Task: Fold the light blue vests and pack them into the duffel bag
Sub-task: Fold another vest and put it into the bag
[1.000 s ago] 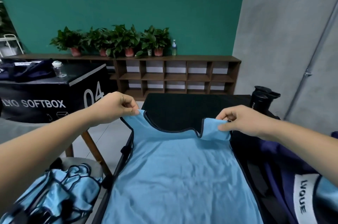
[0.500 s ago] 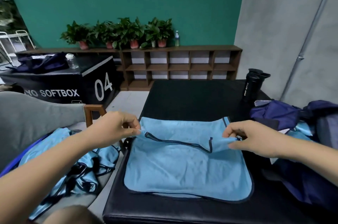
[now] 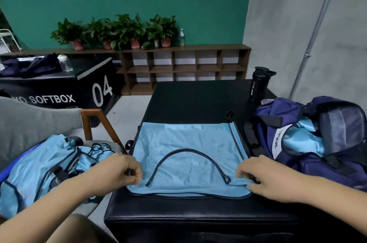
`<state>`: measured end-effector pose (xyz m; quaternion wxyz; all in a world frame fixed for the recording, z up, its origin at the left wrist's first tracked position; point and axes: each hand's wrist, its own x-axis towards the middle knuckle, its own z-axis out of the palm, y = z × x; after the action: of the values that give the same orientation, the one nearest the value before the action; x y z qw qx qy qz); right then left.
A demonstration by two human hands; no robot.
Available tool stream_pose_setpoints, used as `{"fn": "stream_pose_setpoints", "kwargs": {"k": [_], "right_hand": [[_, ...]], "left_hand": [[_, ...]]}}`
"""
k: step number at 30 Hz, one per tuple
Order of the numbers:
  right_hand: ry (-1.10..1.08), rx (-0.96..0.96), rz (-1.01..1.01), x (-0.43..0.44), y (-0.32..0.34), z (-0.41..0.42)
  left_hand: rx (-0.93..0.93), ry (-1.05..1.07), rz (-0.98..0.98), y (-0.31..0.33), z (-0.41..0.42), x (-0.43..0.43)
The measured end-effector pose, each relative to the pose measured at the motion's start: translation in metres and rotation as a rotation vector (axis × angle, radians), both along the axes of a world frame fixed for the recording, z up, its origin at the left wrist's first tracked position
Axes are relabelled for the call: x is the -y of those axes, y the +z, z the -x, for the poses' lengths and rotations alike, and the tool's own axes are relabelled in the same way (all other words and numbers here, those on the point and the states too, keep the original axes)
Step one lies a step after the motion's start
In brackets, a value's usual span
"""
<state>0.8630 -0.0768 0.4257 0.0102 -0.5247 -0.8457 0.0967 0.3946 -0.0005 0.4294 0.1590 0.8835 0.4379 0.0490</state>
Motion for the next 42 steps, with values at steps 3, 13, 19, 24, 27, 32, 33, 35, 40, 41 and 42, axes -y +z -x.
{"fn": "stream_pose_setpoints", "kwargs": {"k": [3,13,19,24,27,32,33,35,40,41,42], "right_hand": [[0.058,0.047,0.021,0.005,-0.004,-0.001],[0.065,0.025,0.027,-0.017,0.004,-0.006],[0.137,0.373,-0.251,-0.046,-0.014,-0.013],[0.213,0.441,-0.381,-0.054,-0.022,-0.019],[0.258,0.466,-0.458,-0.056,-0.025,-0.022],[0.278,0.443,-0.496,-0.059,-0.026,-0.022],[0.276,0.426,-0.483,-0.059,-0.026,-0.020],[0.274,0.365,-0.437,-0.058,-0.024,-0.016],[0.275,0.208,-0.287,-0.047,-0.025,0.010],[0.278,0.175,-0.265,-0.046,-0.026,0.018],[0.281,0.140,-0.248,-0.045,-0.028,0.024]], "left_hand": [[-0.015,0.003,0.055,-0.012,0.003,0.002],[0.121,0.196,0.133,-0.011,-0.006,-0.006],[0.060,0.592,0.018,-0.028,-0.008,-0.047],[-0.019,0.696,0.010,-0.036,-0.015,-0.067],[-0.061,0.695,0.045,-0.034,-0.018,-0.076],[-0.056,0.716,0.070,-0.032,-0.025,-0.094],[-0.044,0.720,0.065,-0.032,-0.026,-0.100],[-0.037,0.718,0.046,-0.033,-0.029,-0.114],[-0.027,0.702,0.013,-0.032,-0.039,-0.158],[-0.020,0.699,0.014,-0.032,-0.043,-0.168],[-0.020,0.696,0.012,-0.033,-0.046,-0.178]]}}
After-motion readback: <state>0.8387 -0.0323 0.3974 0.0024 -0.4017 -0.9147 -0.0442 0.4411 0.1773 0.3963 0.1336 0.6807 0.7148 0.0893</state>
